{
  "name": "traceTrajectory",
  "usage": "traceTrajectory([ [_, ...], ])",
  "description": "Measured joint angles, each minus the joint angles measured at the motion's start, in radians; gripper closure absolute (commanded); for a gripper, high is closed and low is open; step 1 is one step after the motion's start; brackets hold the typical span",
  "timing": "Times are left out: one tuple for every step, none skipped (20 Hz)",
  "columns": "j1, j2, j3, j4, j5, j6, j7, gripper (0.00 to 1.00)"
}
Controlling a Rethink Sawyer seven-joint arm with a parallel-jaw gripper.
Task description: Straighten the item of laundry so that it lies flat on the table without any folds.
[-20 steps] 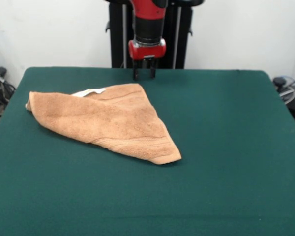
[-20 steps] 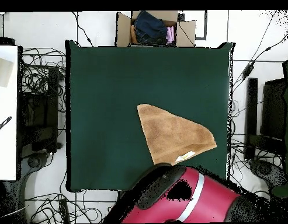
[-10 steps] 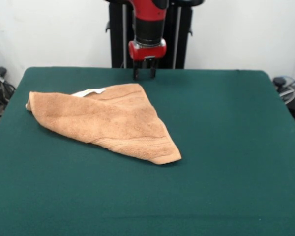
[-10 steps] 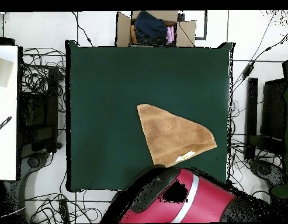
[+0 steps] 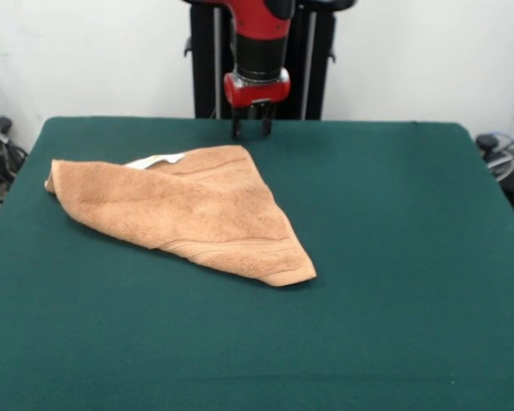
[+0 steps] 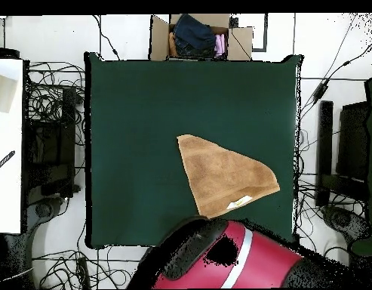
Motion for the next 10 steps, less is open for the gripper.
traceTrajectory([
  [0.002,-0.001,0.0,-0.001,0.0,0.004,0.0,0.0],
  [0.004,-0.002,0.0,-0.002,0.0,0.007,0.0,0.0],
  [0.009,-0.004,0.0,-0.004,0.003,0.016,0.0,0.0],
  [0.011,-0.005,0.0,-0.005,0.005,0.022,0.0,0.0],
  [0.014,-0.007,0.0,-0.007,0.01,0.032,0.0,0.0],
  [0.017,-0.009,0.0,-0.009,0.014,0.041,0.0,0.0],
  [0.02,-0.011,0.0,-0.011,0.018,0.051,0.0,0.0],
  [0.022,-0.011,0.0,-0.012,0.02,0.056,0.0,0.0],
  [0.024,-0.013,0.0,-0.014,0.022,0.063,0.0,0.0],
  [0.026,-0.014,0.0,-0.016,0.023,0.07,0.0,0.0],
])
